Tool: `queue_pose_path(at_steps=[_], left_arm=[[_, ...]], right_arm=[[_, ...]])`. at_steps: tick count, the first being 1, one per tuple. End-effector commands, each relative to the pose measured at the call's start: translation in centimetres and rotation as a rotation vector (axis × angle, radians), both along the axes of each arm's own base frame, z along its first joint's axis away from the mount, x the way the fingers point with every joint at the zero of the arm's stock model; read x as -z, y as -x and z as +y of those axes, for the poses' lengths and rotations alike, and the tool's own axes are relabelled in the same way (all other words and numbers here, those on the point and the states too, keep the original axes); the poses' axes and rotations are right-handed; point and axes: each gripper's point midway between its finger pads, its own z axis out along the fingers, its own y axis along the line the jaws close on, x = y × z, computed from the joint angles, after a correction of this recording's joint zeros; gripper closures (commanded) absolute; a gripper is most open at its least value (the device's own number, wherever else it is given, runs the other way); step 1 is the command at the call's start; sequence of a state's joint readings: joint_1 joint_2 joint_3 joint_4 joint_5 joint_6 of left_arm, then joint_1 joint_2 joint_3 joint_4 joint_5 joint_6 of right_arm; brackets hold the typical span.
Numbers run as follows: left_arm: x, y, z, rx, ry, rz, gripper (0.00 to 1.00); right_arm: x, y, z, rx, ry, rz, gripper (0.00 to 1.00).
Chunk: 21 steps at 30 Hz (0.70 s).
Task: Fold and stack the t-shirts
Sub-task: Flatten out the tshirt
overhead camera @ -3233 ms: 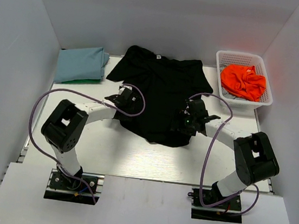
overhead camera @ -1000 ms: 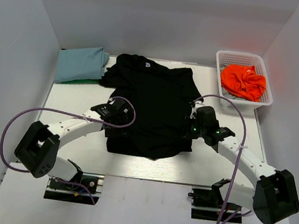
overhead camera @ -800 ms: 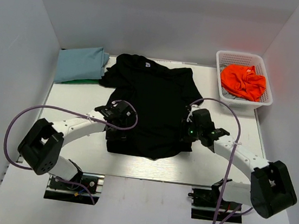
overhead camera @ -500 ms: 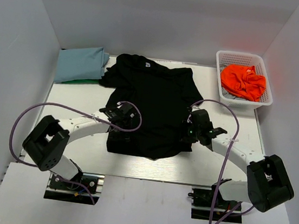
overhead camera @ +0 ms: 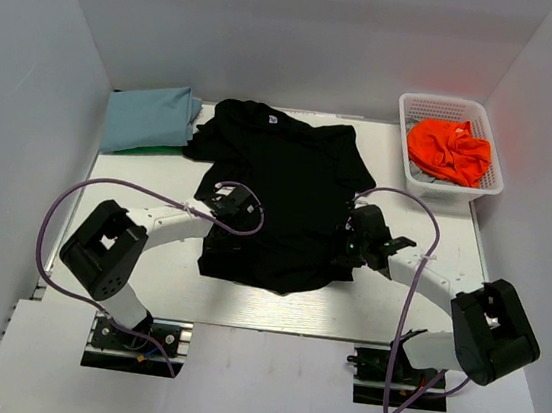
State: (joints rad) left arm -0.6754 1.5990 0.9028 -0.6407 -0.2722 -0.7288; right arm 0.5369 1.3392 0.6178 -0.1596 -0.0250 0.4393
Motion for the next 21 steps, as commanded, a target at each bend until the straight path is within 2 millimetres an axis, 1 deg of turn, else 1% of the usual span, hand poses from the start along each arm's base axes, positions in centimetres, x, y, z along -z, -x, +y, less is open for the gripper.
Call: queue_pose_path(at_steps=[1, 2, 3, 4, 5, 6, 7, 8, 9, 10, 11, 13, 14, 15, 16, 17, 18, 20, 21], left_arm=[[-1.9, -1.6, 0.4, -0.056, -0.019, -0.069, 0.67], [-2.2, -1.8, 0.5, -0.06, -0.03, -0.077, 0.75], [-2.2, -1.7, 1.1, -0.081, -0.054, -0.078, 0.81], [-2.6, -1.9, 1.3, -0.109, -0.061, -0.085, 0.86], [-3.2, -1.6, 1.9, -0.127, -0.086, -0.082, 0.96], [-3.3, -1.4, 2.9, -0.155, -0.128, -0.088, 1.0], [-3.9, -1.3, 3.3, -0.178, -0.138, -0.098, 1.0], [-4.1, -0.4, 4.6, -0.231, -0.175, -0.076, 1.0], [-5.0, -0.5, 5.2, -0.256, -0.181, -0.106, 1.0], [-5.5, -0.6, 5.2, -0.268, -0.17, -0.128, 1.0], [-5.1, 0.3, 6.4, -0.301, -0.191, -0.113, 1.0], [-5.8, 1.0, 7.4, -0.342, -0.177, -0.132, 1.0], [-5.5, 2.3, 8.7, -0.401, -0.207, -0.112, 1.0], [-5.5, 3.1, 9.3, -0.436, -0.211, -0.102, 1.0], [-5.7, 3.7, 10.3, -0.49, -0.226, -0.102, 1.0], [-5.9, 4.5, 10.9, -0.567, -0.206, -0.111, 1.0], [-6.1, 5.8, 12.0, -0.596, -0.239, -0.097, 1.0], [-6.9, 6.8, 13.0, -0.707, -0.201, -0.122, 1.0], [-7.0, 8.3, 14.0, -0.74, -0.233, -0.1, 1.0]], right_arm=[[1.1, 0.2, -0.5, 0.036, 0.013, 0.023, 0.58], [1.3, 0.4, -0.5, 0.034, 0.017, 0.026, 0.58], [1.5, 0.5, -0.6, 0.042, 0.018, 0.033, 0.58], [1.9, 0.4, -1.2, 0.069, 0.044, 0.037, 0.58], [2.4, 0.7, -1.7, 0.082, 0.066, 0.052, 0.58], [2.7, 0.8, -1.9, 0.095, 0.075, 0.064, 0.6], [3.2, 1.1, -2.4, 0.107, 0.099, 0.075, 0.76], [3.6, 1.2, -2.6, 0.127, 0.106, 0.09, 0.88], [4.1, 1.6, -3.1, 0.139, 0.13, 0.111, 0.95], [4.5, 2.0, -3.4, 0.142, 0.138, 0.123, 0.98], [5.0, 2.4, -3.5, 0.15, 0.143, 0.141, 0.98], [5.3, 2.7, -4.3, 0.181, 0.172, 0.156, 0.98], [5.3, 2.9, -4.4, 0.185, 0.171, 0.154, 0.98], [5.4, 2.9, -4.8, 0.204, 0.18, 0.156, 1.0], [5.3, 2.8, -4.7, 0.206, 0.178, 0.155, 1.0], [5.4, 3.0, -4.8, 0.209, 0.18, 0.165, 1.0], [5.5, 3.0, -4.9, 0.214, 0.187, 0.173, 1.0], [5.6, 3.0, -4.9, 0.219, 0.191, 0.184, 1.0], [5.5, 2.9, -5.0, 0.227, 0.192, 0.183, 1.0]])
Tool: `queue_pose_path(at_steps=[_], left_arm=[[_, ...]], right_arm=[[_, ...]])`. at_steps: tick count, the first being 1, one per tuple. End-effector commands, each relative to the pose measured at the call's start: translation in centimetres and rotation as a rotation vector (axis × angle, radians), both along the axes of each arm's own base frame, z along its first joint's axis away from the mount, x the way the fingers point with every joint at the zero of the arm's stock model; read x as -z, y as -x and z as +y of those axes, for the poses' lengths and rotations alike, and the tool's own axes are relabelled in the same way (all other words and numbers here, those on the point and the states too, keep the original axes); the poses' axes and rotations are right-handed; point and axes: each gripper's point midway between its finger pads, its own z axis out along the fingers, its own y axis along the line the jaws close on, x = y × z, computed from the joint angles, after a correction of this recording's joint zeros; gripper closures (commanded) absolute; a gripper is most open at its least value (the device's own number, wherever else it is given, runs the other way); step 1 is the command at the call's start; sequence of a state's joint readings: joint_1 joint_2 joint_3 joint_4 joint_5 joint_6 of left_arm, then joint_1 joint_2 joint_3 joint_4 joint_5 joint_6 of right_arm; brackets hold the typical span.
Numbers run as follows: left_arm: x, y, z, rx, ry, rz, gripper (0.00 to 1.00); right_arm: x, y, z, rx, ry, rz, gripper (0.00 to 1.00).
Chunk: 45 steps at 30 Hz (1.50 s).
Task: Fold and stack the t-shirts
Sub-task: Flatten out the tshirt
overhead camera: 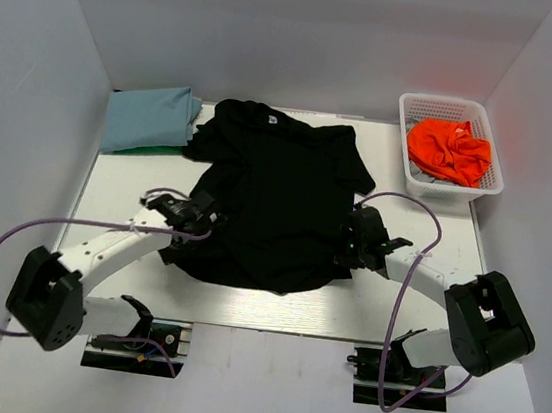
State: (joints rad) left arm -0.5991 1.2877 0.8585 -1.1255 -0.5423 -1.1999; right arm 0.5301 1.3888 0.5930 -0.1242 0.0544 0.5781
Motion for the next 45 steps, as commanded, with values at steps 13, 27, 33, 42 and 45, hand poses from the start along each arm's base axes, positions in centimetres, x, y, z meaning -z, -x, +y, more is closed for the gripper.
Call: queue_pose_path(at_steps=[13, 27, 33, 42, 45], left_arm=[[-3.0, 4.7, 4.8, -0.385, 0.097, -0.204, 0.85], [0.9, -1.0, -2.3, 0.038, 0.096, 0.029, 0.0], [2.4, -2.1, -7.4, 0.271, 0.317, -0.021, 0.12], [3.6, -0.7, -9.6, 0.404, 0.492, -0.097, 0.21], [4.8, 0.4, -8.9, 0.387, 0.478, -0.058, 0.23]], right_arm=[[2.9, 3.2, -3.7, 0.038, 0.132, 0.141, 1.0], [-7.1, 2.7, 4.0, -0.452, -0.036, -0.205, 0.53], [-7.3, 7.1, 10.9, -0.751, -0.075, -0.225, 0.43], [-7.8, 9.1, 18.2, -0.937, -0.136, -0.355, 0.43], [-7.3, 10.0, 19.6, -0.982, -0.15, -0.376, 0.43]])
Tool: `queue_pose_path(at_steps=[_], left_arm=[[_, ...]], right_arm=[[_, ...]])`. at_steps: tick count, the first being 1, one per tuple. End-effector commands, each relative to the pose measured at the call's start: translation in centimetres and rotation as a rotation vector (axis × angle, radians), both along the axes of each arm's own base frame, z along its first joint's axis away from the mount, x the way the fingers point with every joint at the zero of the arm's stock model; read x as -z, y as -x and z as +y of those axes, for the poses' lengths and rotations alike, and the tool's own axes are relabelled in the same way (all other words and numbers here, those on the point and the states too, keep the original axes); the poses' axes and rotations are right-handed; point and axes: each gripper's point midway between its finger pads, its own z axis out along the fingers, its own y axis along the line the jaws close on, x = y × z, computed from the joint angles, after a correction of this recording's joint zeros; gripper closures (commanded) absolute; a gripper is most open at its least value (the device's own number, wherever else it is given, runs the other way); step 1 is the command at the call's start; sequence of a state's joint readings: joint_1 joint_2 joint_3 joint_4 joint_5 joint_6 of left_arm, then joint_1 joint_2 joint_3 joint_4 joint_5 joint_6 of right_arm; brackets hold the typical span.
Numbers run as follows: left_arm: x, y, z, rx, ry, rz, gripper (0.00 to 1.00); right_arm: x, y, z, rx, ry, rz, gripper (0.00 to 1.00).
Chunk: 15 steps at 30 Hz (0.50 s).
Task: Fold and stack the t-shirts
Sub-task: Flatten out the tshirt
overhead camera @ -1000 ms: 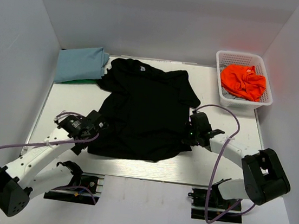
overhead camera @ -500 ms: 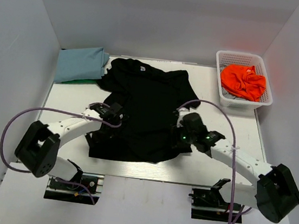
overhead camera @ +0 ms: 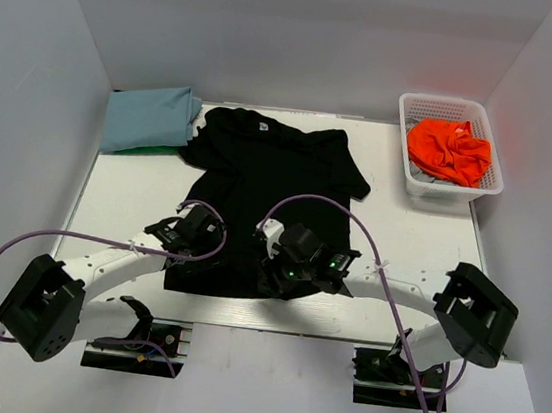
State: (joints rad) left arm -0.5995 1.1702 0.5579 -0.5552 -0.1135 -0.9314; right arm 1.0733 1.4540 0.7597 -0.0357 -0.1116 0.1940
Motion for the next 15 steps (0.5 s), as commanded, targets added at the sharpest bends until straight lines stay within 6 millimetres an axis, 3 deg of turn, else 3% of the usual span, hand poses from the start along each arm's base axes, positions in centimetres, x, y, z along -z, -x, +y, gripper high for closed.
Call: queue_pose_path(at_steps=[1, 6, 10, 13, 15], left_arm=[[0.1, 0.3, -0.4, 0.028, 0.029, -0.018, 0.24], [1.0, 1.3, 1.4, -0.011, -0.036, 0.01, 0.33], [1.4, 1.6, 2.1, -0.029, -0.069, 0.025, 0.49], [2.1, 2.0, 2.6, -0.041, -0.093, 0.048, 0.63], [2.4, 2.2, 2.9, -0.063, -0.107, 0.066, 0.73]], right_arm=[[-2.4, -0.3, 3.7, -0.066, -0.107, -0.096, 0.43], [-0.7, 0.3, 5.7, -0.109, -0.062, -0.108, 0.43], [1.4, 0.3, 6.1, -0.09, -0.015, -0.106, 0.45], [2.0, -2.1, 5.1, 0.073, 0.042, -0.146, 0.56], [1.7, -2.9, 4.3, 0.177, 0.044, -0.135, 0.74]])
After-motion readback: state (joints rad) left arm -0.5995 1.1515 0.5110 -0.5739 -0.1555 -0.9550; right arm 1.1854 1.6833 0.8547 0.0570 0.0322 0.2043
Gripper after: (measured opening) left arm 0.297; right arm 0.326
